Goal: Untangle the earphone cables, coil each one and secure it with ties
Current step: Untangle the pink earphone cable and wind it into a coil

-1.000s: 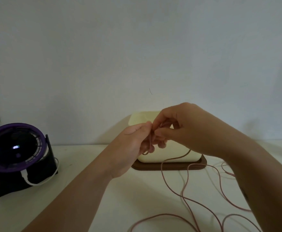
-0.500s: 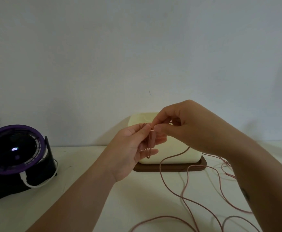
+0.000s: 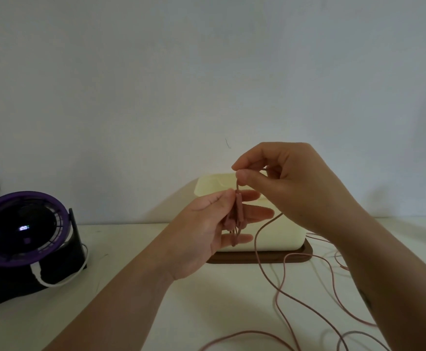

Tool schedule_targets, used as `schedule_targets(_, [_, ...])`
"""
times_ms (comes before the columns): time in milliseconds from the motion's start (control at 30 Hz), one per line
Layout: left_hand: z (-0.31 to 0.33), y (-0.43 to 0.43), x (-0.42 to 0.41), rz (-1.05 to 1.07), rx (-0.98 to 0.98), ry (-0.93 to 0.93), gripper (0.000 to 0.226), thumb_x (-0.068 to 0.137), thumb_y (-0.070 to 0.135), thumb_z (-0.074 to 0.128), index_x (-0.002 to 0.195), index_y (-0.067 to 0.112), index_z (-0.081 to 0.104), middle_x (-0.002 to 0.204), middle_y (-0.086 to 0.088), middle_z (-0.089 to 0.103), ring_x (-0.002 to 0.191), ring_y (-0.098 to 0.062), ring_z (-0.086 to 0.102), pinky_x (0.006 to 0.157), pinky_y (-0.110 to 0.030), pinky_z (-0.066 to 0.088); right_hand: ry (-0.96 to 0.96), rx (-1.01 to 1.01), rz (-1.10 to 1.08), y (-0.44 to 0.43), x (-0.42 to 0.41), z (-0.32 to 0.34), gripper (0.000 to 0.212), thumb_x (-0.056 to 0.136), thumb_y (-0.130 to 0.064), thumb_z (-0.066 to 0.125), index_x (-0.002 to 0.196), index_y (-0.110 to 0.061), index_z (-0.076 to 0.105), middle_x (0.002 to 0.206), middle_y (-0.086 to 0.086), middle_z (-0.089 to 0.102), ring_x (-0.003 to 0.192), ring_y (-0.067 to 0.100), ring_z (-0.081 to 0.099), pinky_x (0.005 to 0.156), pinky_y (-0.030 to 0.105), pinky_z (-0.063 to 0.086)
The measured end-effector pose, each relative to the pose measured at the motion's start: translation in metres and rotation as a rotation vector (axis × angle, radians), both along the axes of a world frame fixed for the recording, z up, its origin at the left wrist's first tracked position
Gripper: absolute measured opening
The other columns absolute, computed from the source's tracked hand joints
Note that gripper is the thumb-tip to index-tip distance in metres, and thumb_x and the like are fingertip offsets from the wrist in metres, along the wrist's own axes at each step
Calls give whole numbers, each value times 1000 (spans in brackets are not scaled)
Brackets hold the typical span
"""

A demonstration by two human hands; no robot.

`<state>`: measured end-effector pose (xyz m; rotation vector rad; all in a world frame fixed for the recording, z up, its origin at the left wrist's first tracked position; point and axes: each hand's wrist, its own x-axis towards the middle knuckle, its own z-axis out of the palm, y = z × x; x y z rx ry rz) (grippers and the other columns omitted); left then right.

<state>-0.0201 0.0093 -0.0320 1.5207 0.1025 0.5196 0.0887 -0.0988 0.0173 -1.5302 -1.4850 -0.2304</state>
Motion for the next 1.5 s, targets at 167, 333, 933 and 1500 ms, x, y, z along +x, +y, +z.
schedule_targets(167, [0,1,1,36,-15,-46,32,101,22,32,112,9,60,77,5,71,106,-18,65,93,-45,49,102,24,95,-1,-2,1,8,86,-13,66,85,-19,70,51,-25,57,44,-7,52,44,2,36])
schedule_targets(333, [0,-4,5,117,-92,-119,28,98,18,39,108,9,63,70,7,69,103,-16,65,94,-47,49,67,49,64,0,-2,1,10,84,-19,66,83,-28,70,66,-18,66,52,-7,55,54,3,37])
schedule_targets(933, [10,-14,-2,-3,-65,-151,30,83,33,43,91,12,63,68,1,62,80,-17,66,89,-46,48,252,119,93,6,8,-3,5,81,-22,70,80,-27,70,72,-10,72,68,17,64,65,29,50])
schedule_targets(1500, [18,18,-8,147,-280,-366,25,100,22,34,98,13,57,89,-4,72,95,-18,70,74,-41,55,-117,-505,176,17,-6,-24,23,97,-26,48,96,-19,70,64,-7,61,47,1,47,54,11,38])
